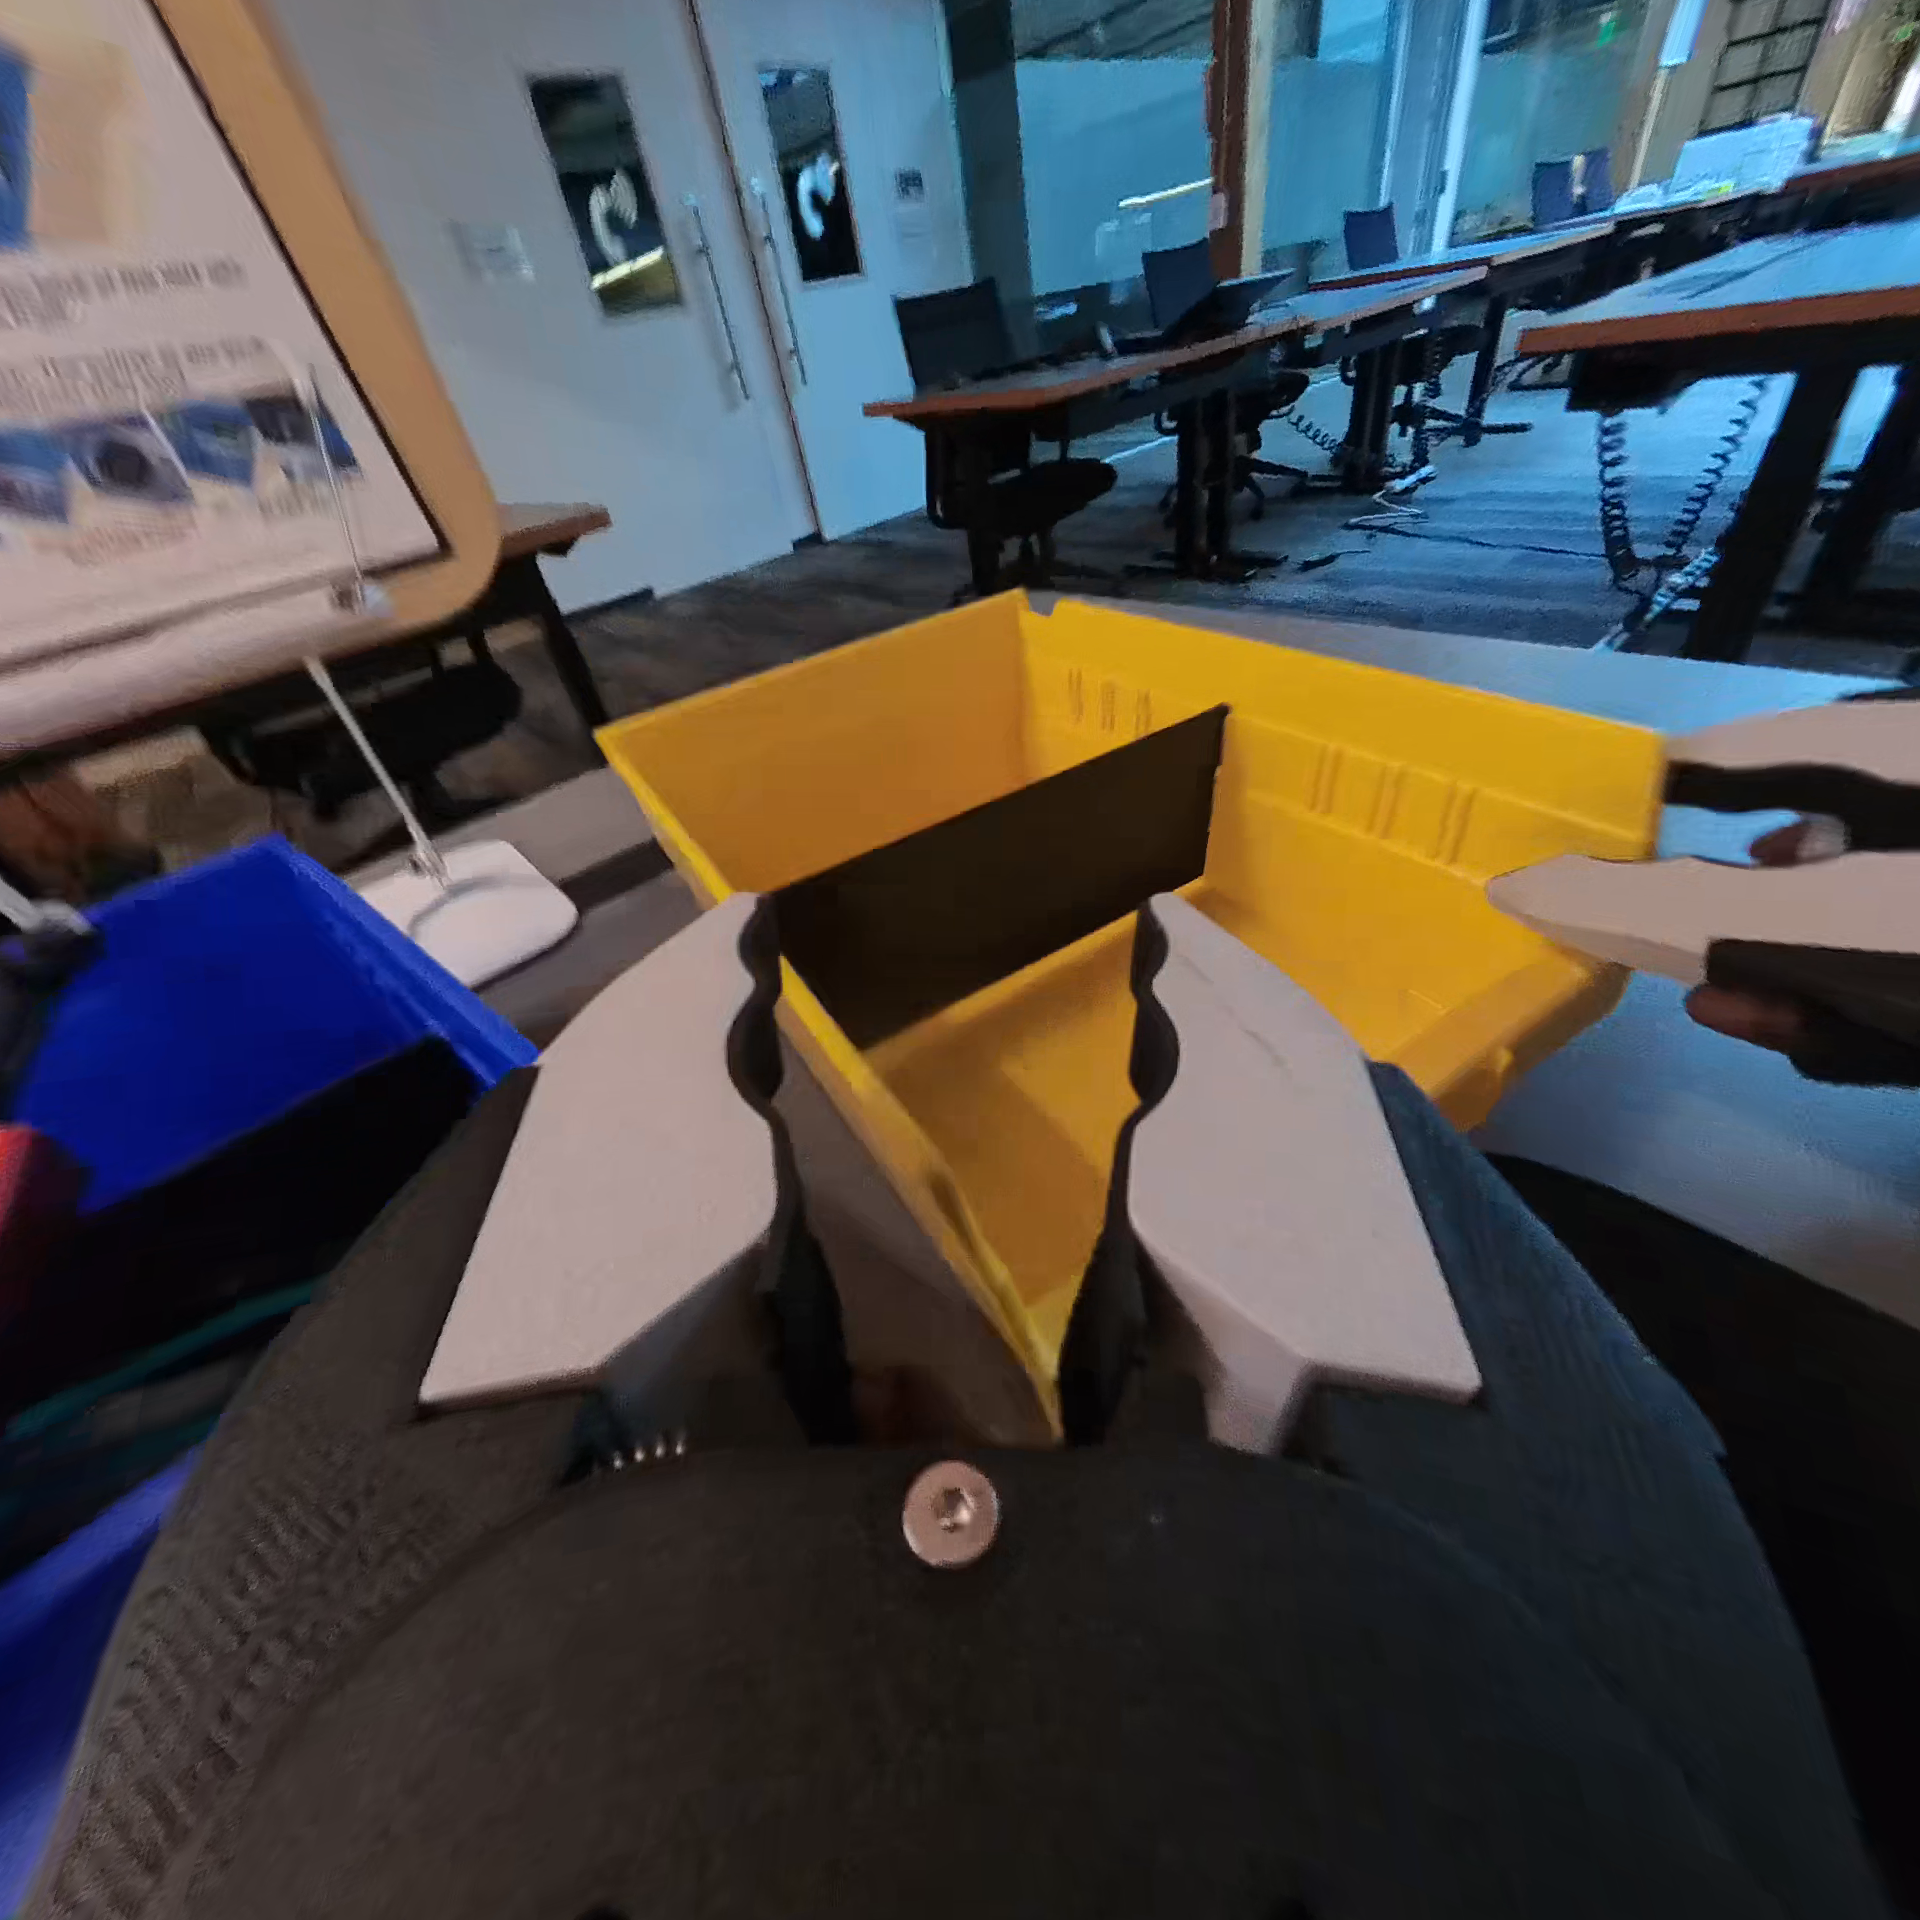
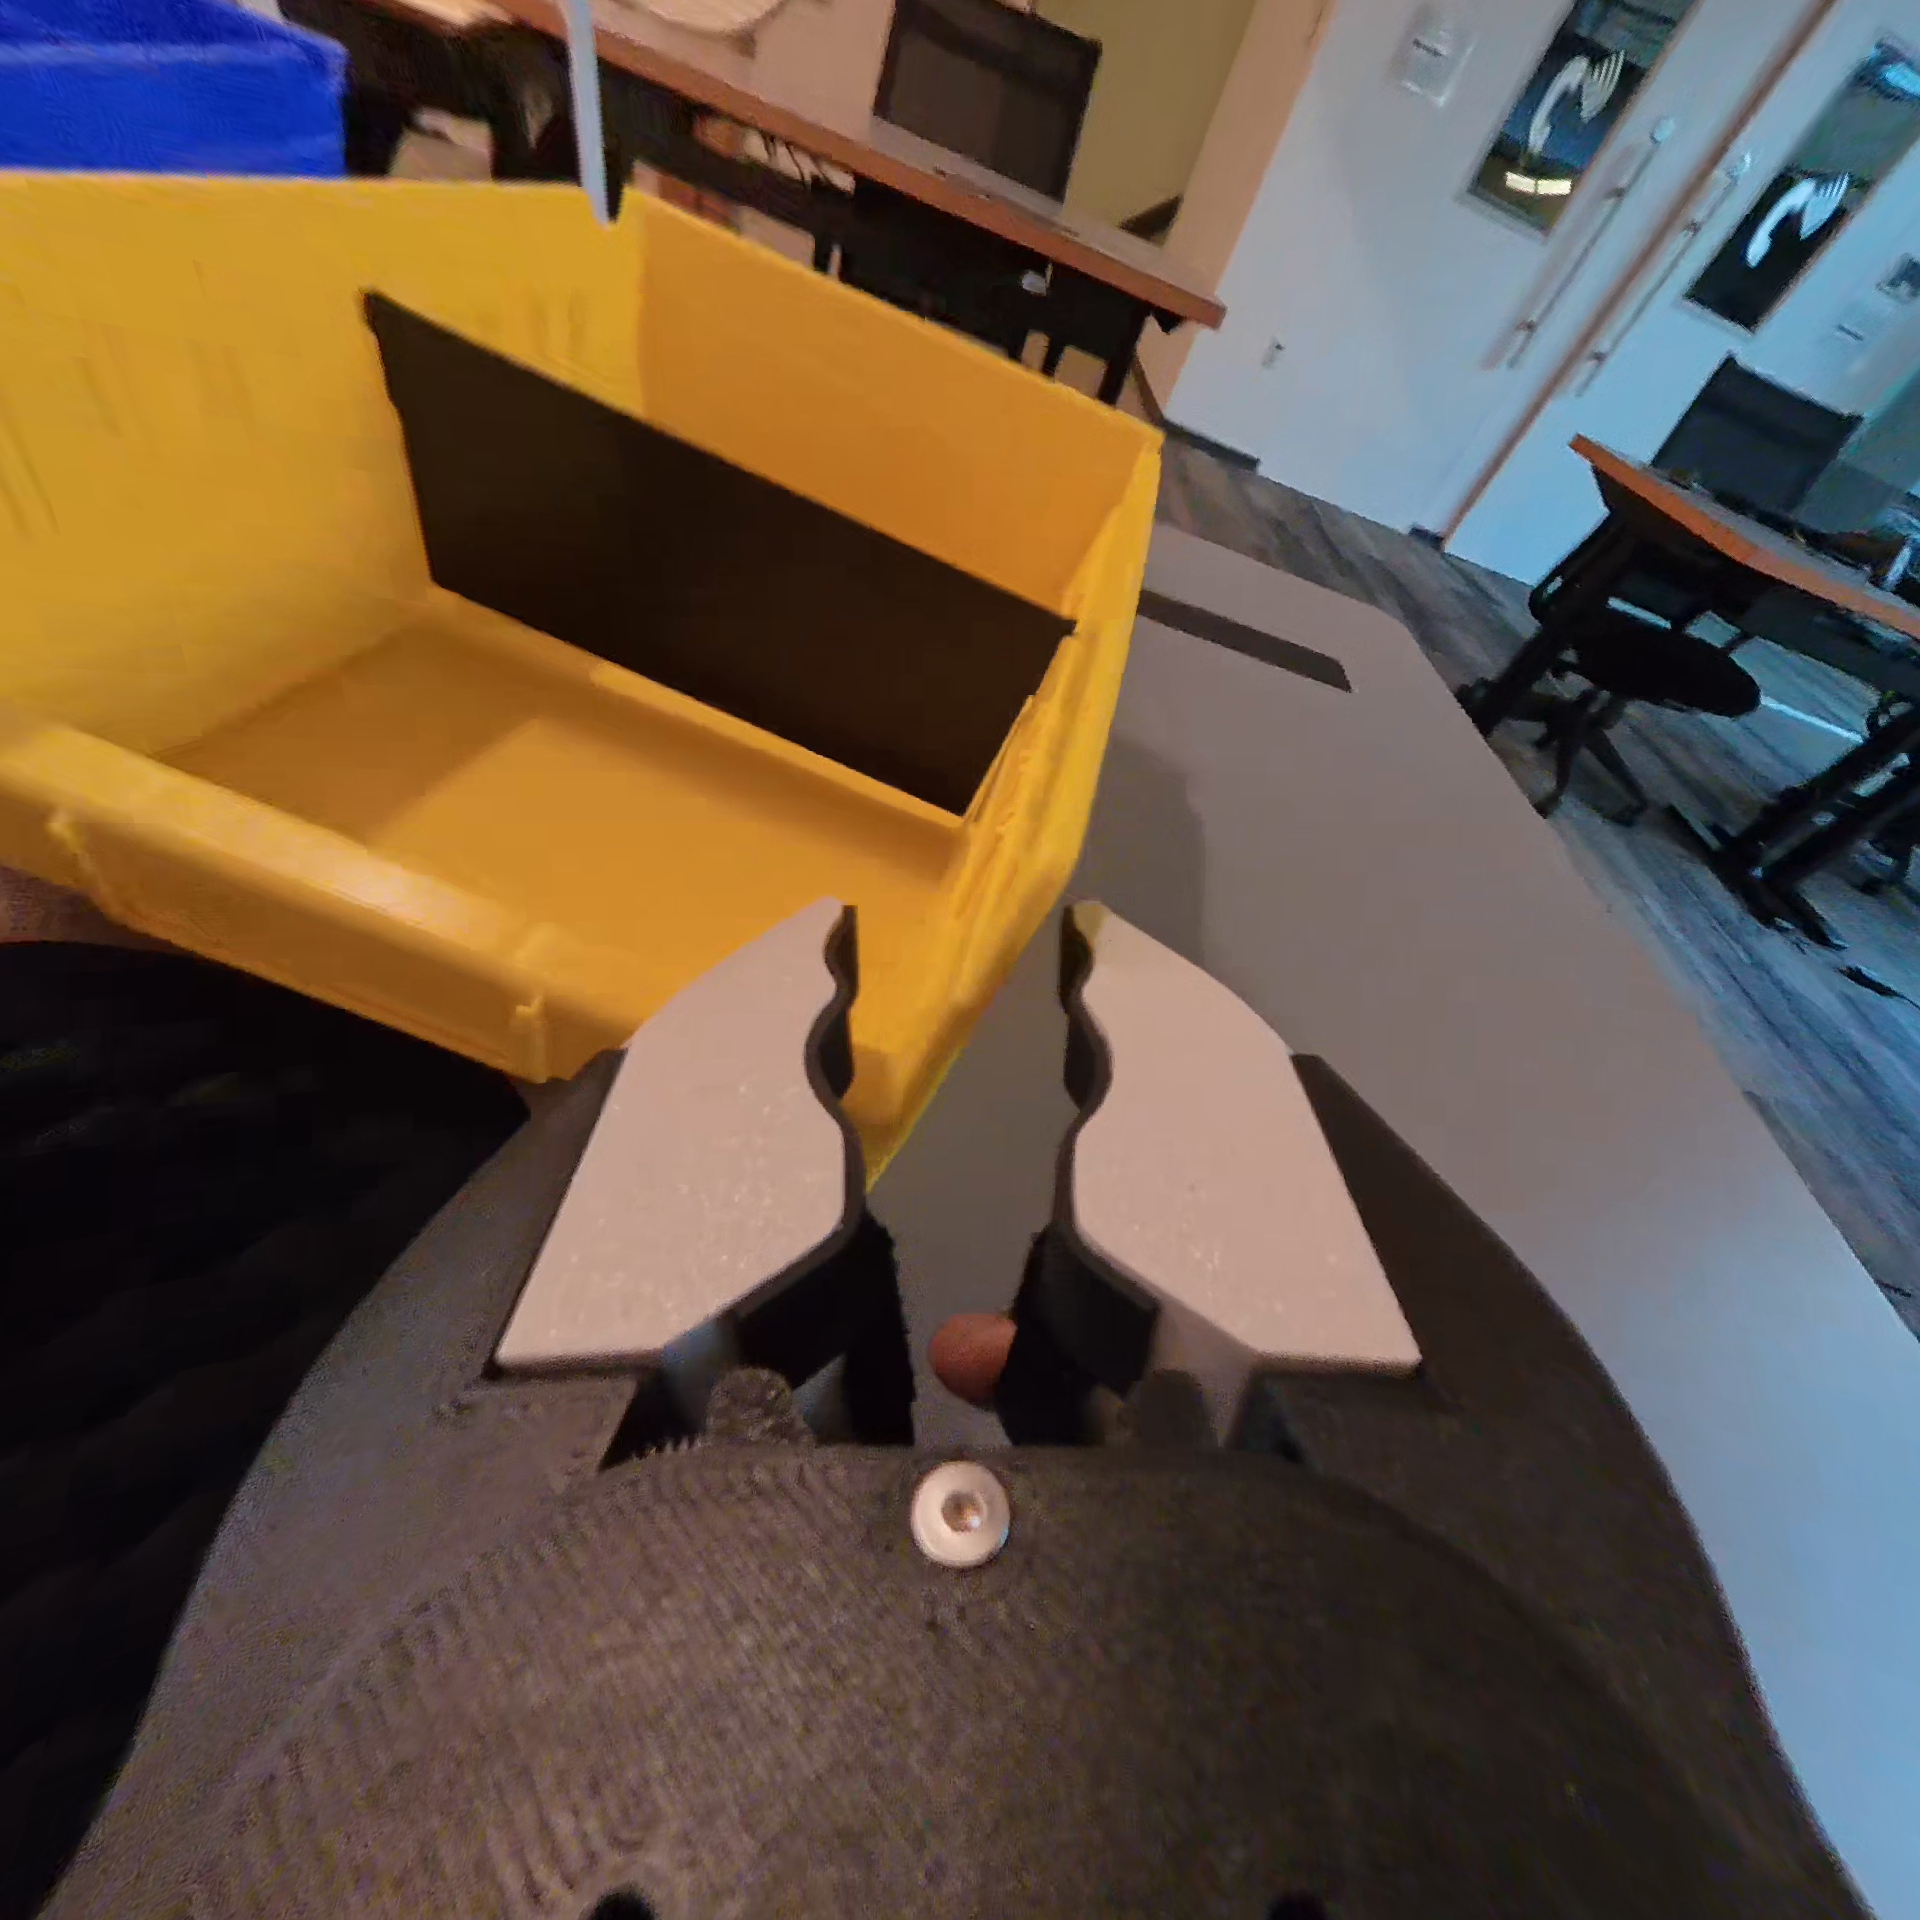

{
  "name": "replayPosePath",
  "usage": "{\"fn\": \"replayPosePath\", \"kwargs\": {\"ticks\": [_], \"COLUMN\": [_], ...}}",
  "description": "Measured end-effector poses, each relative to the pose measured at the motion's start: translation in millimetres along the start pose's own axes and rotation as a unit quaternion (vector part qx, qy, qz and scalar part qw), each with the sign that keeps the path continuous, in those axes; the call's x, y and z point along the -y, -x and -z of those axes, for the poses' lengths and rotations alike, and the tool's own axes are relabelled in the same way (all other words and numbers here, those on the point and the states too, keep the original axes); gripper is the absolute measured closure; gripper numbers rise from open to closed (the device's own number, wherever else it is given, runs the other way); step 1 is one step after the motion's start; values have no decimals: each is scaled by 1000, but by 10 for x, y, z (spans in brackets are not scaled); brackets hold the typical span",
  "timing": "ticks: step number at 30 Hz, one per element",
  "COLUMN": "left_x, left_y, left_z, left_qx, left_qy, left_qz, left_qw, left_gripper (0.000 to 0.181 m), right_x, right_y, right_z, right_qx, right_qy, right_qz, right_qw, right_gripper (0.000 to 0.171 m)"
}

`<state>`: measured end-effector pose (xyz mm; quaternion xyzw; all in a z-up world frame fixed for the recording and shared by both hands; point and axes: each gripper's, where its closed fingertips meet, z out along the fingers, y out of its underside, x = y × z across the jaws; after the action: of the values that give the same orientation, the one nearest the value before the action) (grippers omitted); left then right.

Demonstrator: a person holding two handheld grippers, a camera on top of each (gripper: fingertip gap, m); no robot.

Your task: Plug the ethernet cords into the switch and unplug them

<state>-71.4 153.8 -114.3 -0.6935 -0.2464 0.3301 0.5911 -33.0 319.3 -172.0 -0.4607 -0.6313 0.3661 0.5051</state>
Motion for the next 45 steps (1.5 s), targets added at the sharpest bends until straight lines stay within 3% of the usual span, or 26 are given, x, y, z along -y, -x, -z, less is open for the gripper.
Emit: {"fn": "replayPosePath", "kwargs": {"ticks": [4,7,9,13,18,24,28,32,35,42,45], "left_x": [103,-323,-657,-996,-1112,-1296,-1271,-1310,-1339,-1447,-1478], "left_y": [110,165,296,647,809,1096,1279,1402,1500,1821,1902], "left_z": [504,873,1031,1071,981,899,819,954,1077,1706,1933], "left_qx": [-29,-95,-93,-32,-13,33,70,71,75,90,101], "left_qy": [14,135,213,270,295,361,352,398,398,449,451], "left_qz": [-85,-161,-211,-331,-385,-461,-462,-448,-434,-409,-385], "left_qw": [996,973,950,904,874,810,811,797,805,789,799], "left_gripper": [116,126,130,131,133,126,148,148,148,146,146], "right_x": [150,284,216,1,104,70,13,13,4,-23,-46], "right_y": [-53,174,417,839,1134,1247,1299,1291,1266,1210,1143], "right_z": [151,240,233,132,-13,-120,-165,-180,-171,-138,-137], "right_qx": [16,84,135,180,165,194,233,232,230,227,218], "right_qy": [-46,-73,-33,48,34,59,81,82,76,82,93], "right_qz": [32,137,199,334,392,430,416,418,403,396,396], "right_qw": [998,984,970,924,904,880,875,874,883,886,887], "right_gripper": [120,118,114,97,112,122,137,137,137,137,136]}}
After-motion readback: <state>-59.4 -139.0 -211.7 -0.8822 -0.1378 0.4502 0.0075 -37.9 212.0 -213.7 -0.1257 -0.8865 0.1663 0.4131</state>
